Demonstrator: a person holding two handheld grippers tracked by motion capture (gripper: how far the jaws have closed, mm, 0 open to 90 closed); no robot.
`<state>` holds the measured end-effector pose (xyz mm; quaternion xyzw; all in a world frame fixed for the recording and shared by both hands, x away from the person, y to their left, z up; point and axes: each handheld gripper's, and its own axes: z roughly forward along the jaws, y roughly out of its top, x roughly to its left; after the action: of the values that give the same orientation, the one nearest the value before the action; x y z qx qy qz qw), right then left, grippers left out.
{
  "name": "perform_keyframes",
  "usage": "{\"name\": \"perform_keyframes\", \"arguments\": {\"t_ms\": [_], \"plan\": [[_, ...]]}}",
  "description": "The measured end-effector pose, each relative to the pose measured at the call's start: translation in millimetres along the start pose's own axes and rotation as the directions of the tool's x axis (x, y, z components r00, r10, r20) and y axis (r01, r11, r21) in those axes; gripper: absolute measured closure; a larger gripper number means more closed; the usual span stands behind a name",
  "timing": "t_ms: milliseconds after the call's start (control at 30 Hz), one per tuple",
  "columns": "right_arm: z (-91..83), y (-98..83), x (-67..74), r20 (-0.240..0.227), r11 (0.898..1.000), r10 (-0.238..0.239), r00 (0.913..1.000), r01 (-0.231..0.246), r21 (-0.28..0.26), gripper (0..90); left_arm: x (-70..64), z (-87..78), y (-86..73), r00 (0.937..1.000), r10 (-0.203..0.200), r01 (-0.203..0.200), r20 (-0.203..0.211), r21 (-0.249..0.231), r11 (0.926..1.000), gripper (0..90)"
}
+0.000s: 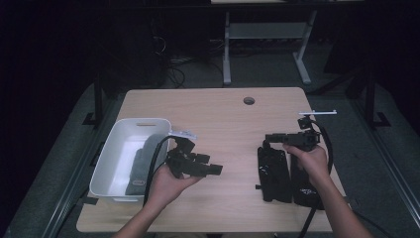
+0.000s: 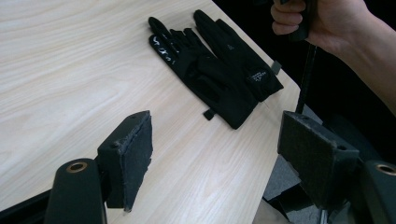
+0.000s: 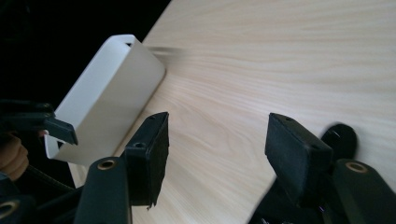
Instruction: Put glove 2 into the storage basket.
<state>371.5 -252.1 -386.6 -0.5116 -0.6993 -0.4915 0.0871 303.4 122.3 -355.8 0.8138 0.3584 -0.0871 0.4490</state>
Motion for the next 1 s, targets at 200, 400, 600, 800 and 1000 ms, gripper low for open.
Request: {"name": "perform_keyframes", "arguments": {"t_ms": [200, 400, 600, 800, 1000], "plan": [[-12.9, -12.2, -10.7, 0.012, 1.0, 0.015, 0.9998, -0.015, -0.01, 38.9, -7.3, 16.2, 0.5, 0.9997, 0.013, -0.013, 0.018, 0.015, 0.9998, 26.3], [-24.0, -24.8, -20.8, 0.036, 1.0, 0.023, 0.9991, -0.023, -0.008, 38.9, -13.2, 32.5, -0.4, 0.9992, 0.018, -0.02, 0.036, 0.033, 0.9993, 26.3], [-34.9, -37.6, -30.9, 0.067, 1.0, 0.026, 0.9974, -0.026, -0.001, 38.9, -19.2, 48.0, -1.5, 0.998, 0.031, -0.033, 0.055, 0.043, 0.9985, 26.3], [-46.6, -49.9, -40.7, 0.107, 0.999, 0.032, 0.9937, -0.032, 0.003, 39.1, -24.0, 59.7, -2.1, 0.997, 0.036, -0.039, 0.068, 0.05, 0.998, 26.3], [-58.4, -64.6, -51.4, 0.137, 0.999, 0.043, 0.9897, -0.044, 0.0, 39.6, -26.9, 70.4, -2.4, 0.9962, 0.043, -0.048, 0.076, 0.054, 0.9974, 26.3]]}}
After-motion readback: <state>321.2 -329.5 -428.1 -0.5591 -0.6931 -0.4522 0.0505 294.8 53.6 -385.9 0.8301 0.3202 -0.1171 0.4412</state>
